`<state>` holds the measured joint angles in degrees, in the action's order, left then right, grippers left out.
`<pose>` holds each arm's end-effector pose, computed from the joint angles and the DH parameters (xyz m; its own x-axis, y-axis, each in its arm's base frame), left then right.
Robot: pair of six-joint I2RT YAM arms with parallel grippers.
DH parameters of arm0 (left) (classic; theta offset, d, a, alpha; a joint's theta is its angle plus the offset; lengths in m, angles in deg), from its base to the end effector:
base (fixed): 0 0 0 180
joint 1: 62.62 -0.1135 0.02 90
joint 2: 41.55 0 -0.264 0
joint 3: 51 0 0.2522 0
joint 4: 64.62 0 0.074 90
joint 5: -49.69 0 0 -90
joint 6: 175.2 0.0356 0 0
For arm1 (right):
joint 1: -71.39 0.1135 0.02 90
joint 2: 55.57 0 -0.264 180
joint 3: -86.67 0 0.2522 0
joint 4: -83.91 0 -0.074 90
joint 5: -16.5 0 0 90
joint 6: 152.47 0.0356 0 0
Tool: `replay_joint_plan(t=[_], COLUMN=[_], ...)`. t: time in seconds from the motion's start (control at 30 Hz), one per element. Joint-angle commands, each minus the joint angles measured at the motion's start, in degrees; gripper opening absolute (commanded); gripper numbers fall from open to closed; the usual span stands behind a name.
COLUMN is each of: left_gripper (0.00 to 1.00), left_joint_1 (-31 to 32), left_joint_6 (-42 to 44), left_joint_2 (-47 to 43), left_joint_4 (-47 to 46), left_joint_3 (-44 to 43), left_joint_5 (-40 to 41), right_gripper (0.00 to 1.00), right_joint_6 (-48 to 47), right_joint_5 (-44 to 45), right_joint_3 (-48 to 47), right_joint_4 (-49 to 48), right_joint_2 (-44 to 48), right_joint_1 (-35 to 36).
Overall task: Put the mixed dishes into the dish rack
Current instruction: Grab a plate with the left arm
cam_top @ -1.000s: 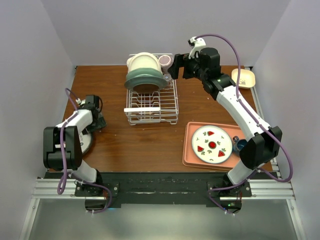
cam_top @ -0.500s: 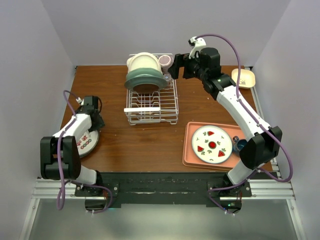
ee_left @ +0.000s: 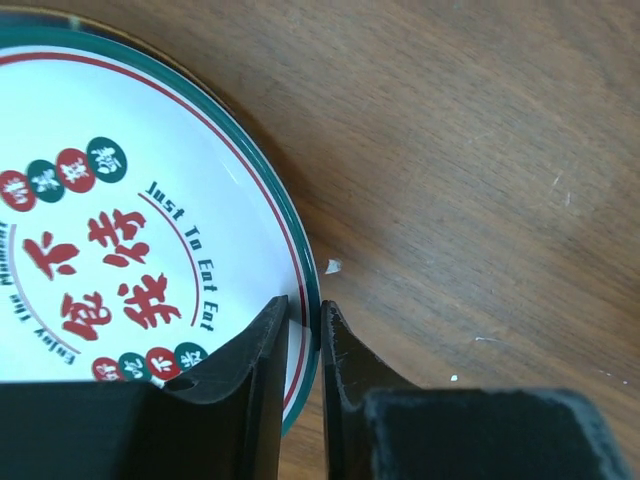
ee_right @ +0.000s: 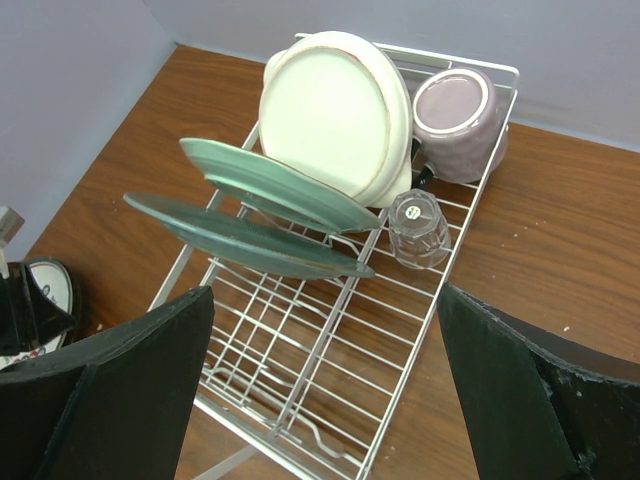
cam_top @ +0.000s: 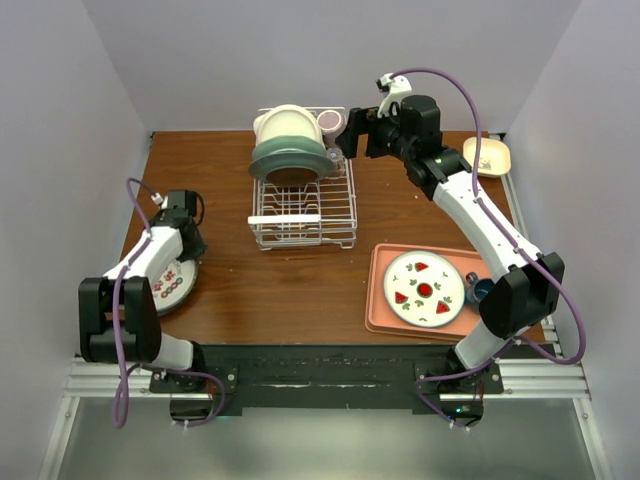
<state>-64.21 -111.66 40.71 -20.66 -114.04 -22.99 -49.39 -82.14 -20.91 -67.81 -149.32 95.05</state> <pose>0.2709 0.0181 0.1957 -0.7270 -0.4457 -0.5223 -0.5414 0.8400 0.0368 0.3531 0.1606 0.4100 -0.3426 0.0942 -0.9348 -0.4645 0.8479 0.2557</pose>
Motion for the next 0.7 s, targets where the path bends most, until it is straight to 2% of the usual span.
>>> replay_joint_plan(t=[0.0,0.3,0.43,0.67], left_gripper=[0.0,0.0,0.0,0.0], left_joint_1=[0.27,0.35,0.35,0.27], left_joint_6=[1.14,2.72,6.76,10.64], left_joint_2=[-3.94,-9.74,-12.9,-17.92], left_joint_4=[2.93,6.54,7.59,7.6], left_joint_3=[-5.38,-8.73,-9.87,-11.89], left_joint_5=[3.41,5.53,5.36,1.58], right_gripper=[0.97,0.95,0.95,0.95], right_joint_6=[0.81,2.3,2.3,4.14], right_joint_5=[-1.55,-5.59,-8.31,-10.43], right_joint_3=[-0.13,-1.71,-1.89,-2.15], right_joint_4=[-3.01,-3.63,-4.68,-6.52], right_joint_2=[1.21,0.15,0.24,-0.02], right_joint_1=[-0.19,-0.19,-0.19,-0.19])
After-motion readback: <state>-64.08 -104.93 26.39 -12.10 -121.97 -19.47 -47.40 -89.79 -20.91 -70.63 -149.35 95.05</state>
